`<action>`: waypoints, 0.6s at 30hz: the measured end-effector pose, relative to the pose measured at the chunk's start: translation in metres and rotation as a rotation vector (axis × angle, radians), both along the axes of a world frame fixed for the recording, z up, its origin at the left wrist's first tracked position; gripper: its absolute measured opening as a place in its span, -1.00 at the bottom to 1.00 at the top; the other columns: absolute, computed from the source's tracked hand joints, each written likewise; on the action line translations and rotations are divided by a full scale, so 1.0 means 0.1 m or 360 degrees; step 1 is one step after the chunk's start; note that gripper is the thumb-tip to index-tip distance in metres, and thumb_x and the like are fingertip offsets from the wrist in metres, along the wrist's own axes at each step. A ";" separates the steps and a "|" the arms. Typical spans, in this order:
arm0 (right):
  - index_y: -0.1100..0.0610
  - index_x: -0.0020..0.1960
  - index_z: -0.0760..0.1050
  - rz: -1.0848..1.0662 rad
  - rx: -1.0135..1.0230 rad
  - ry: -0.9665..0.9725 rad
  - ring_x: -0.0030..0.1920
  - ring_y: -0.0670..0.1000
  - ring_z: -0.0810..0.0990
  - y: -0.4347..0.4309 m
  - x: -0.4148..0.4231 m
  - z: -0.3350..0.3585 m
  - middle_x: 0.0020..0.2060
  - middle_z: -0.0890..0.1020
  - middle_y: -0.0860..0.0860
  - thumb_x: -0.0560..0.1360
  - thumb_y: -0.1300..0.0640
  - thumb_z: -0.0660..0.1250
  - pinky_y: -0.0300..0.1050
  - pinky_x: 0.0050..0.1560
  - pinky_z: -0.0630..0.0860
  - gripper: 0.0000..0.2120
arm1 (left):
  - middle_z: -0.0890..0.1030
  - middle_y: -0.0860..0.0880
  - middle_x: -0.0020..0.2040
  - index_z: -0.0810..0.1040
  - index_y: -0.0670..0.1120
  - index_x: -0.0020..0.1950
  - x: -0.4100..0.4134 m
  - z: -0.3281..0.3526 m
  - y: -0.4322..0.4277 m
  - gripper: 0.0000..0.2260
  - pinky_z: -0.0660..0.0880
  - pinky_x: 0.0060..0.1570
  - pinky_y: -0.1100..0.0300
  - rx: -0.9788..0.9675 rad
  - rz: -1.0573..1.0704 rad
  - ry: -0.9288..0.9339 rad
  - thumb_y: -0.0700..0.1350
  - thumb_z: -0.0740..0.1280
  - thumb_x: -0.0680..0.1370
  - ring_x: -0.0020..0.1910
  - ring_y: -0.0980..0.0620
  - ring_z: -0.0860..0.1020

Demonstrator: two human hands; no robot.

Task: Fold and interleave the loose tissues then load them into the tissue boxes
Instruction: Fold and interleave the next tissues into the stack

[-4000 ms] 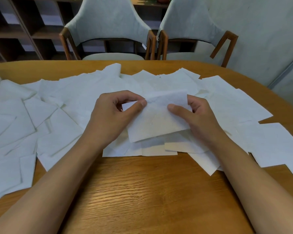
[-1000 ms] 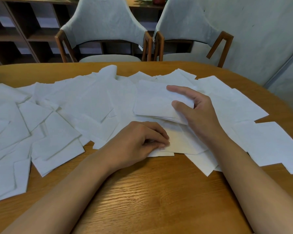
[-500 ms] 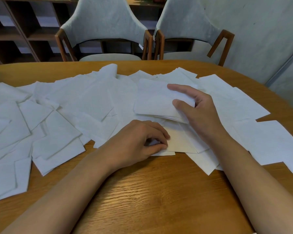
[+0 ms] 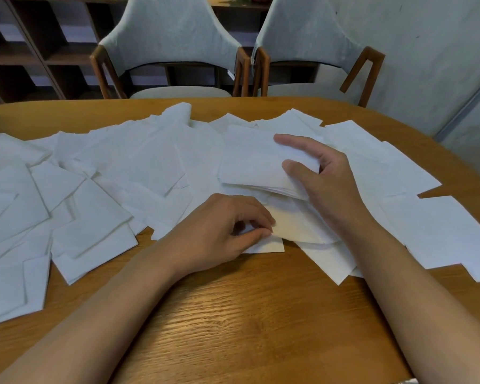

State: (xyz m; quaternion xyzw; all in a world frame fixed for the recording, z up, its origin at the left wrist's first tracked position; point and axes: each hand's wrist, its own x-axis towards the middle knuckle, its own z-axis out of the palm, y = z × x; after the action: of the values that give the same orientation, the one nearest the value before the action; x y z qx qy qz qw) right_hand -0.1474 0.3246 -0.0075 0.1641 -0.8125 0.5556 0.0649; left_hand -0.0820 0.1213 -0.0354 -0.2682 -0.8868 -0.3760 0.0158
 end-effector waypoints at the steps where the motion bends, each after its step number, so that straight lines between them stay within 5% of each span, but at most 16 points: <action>1: -0.16 0.27 0.60 0.0006 -0.0005 0.0002 0.28 -0.40 0.41 0.00 0.00 0.00 0.22 0.55 -0.41 0.61 0.16 0.33 -0.40 0.25 0.43 -0.68 | 0.68 0.17 0.02 0.72 0.05 0.11 0.01 0.00 0.01 -0.89 0.45 -0.18 0.37 0.0036 0.0038 0.0010 -0.03 0.41 0.64 -0.05 0.15 0.60; 5: -0.15 0.21 0.63 0.0065 0.0068 0.0030 0.28 -0.38 0.43 0.01 -0.01 -0.01 0.17 0.60 -0.38 0.62 0.17 0.31 -0.55 0.18 0.34 -0.72 | 0.59 0.08 -0.16 0.56 0.04 0.09 0.06 0.10 0.02 -0.91 0.44 -0.25 0.18 0.0296 0.0231 0.0114 -0.03 0.27 0.71 -0.19 -0.02 0.53; 9: -0.16 0.12 0.65 0.0171 0.0009 -0.0049 0.19 -0.26 0.51 0.00 -0.01 0.01 0.12 0.60 -0.38 0.64 -0.07 0.24 -0.07 0.23 0.52 -0.79 | 0.56 -0.03 -0.35 0.50 -0.02 0.09 0.05 0.19 -0.03 -0.90 0.39 -0.26 0.30 0.0624 0.0433 0.0152 -0.05 0.22 0.72 -0.34 -0.02 0.52; 14: -0.04 0.08 0.68 0.0435 -0.0249 -0.0137 0.16 0.07 0.62 0.00 0.05 0.05 0.08 0.68 -0.04 0.45 -0.53 0.10 0.06 0.16 0.56 -0.33 | 0.50 -0.11 -0.44 0.56 0.00 0.06 0.01 0.20 -0.06 -0.90 0.46 -0.33 -0.01 0.0844 0.0599 0.0156 -0.05 0.27 0.71 -0.38 -0.19 0.48; 16: 0.10 0.03 0.66 0.0411 -0.0137 0.0021 0.06 0.02 0.65 -0.01 0.09 0.04 -0.04 0.70 -0.04 0.51 -0.38 0.24 -0.05 -0.02 0.61 -0.44 | 0.52 -0.10 -0.44 0.59 0.00 0.06 0.01 0.21 -0.06 -0.91 0.49 -0.34 -0.03 0.0860 0.0682 0.0186 -0.05 0.30 0.70 -0.38 -0.17 0.50; 18: -0.03 0.01 0.64 0.0328 -0.0098 0.0092 0.01 -0.14 0.65 -0.04 0.10 0.04 -0.09 0.69 -0.24 0.51 -0.13 0.38 -0.30 -0.14 0.56 -0.80 | 0.55 -0.07 -0.43 0.61 0.00 0.08 0.02 0.23 -0.06 -0.92 0.51 -0.34 0.01 0.0888 0.0721 0.0192 -0.06 0.32 0.69 -0.39 -0.12 0.52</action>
State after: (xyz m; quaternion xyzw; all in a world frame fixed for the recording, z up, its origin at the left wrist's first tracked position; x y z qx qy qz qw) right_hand -0.1373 0.3210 -0.0040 0.2607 -0.7716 0.5791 0.0357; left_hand -0.0804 0.1155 -0.0125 -0.0721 -0.7846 -0.5739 0.2235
